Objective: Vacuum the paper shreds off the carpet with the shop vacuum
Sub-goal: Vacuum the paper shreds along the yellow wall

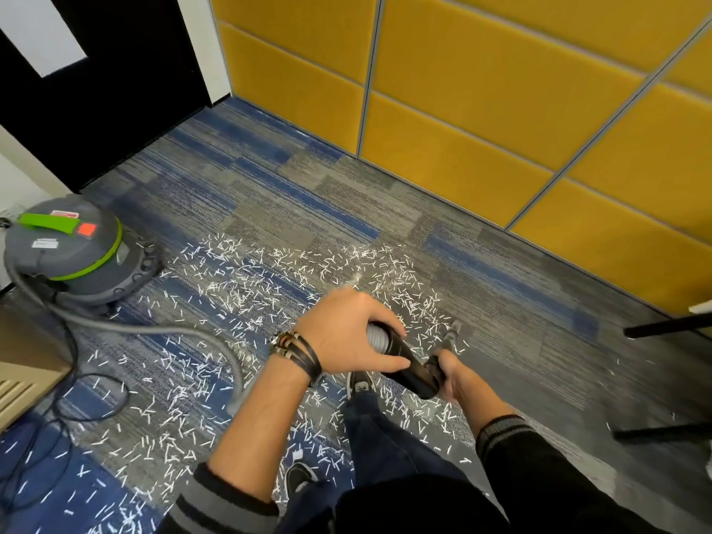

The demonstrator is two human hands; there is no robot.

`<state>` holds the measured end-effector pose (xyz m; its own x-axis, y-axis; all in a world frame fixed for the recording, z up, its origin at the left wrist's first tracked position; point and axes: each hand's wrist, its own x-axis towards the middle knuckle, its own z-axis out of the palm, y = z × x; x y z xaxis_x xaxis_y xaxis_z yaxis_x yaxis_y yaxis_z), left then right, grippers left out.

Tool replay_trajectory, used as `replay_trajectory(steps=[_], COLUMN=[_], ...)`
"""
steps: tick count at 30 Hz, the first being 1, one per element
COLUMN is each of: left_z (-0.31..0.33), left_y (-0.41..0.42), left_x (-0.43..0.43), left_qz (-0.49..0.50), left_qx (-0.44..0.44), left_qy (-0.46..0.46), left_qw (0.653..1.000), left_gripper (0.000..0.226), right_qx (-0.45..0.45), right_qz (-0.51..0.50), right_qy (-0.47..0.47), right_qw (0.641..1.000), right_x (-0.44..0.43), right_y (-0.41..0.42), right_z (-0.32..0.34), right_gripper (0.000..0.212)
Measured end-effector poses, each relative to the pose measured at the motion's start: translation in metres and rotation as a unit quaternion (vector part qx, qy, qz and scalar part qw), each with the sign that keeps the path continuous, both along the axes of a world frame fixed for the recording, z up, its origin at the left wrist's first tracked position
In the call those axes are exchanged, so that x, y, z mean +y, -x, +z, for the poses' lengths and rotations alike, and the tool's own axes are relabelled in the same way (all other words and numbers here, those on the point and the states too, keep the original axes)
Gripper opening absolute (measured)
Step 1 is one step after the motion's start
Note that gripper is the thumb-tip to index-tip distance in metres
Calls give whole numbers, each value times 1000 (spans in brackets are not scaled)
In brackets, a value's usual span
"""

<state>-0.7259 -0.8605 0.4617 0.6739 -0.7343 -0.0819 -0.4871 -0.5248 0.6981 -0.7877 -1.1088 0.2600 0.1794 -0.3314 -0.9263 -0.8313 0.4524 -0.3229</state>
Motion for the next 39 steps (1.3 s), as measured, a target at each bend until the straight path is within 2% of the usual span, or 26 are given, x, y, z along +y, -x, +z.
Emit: replay_trajectory(steps=[5,9,14,18,22,26,30,35,39], left_z=[12,8,4,11,7,-6,-7,14,15], left_y=[-4,-1,18,24,28,45,65,75,77], left_x=[3,1,9,20,31,44,52,58,62], left_qz=[-23,-14,-10,-3,0,3,14,9,-3], left_qx=[11,46,6,-8,40,76,30,-42,-48], left_qy=[4,-8,-13,-2,-9,-25,-28,-4,-3], left_qw=[1000,999,1000,1000,999,997,999,999,999], left_gripper=[38,38,36,38,38,38,40,37,38], right_qx=[-32,-7,1,-27,-42,-17,-12,-51,-51], right_qz=[-19,-24,-17,-44,-67,-72,-90,-96,-89], right_qy=[-38,-29,-9,-24,-33,-23,-28,-39,-60], right_qw=[999,999,1000,998,996,997,995,993,993], right_x=[6,-1,9,28,39,49,59,77,81], right_y=[12,29,37,36,53,85,92,82,87], right_z=[-3,-7,-15,-11,-6,-16,-19,-14,-16], right_gripper=[35,33,31,28,36,38,35,37,45])
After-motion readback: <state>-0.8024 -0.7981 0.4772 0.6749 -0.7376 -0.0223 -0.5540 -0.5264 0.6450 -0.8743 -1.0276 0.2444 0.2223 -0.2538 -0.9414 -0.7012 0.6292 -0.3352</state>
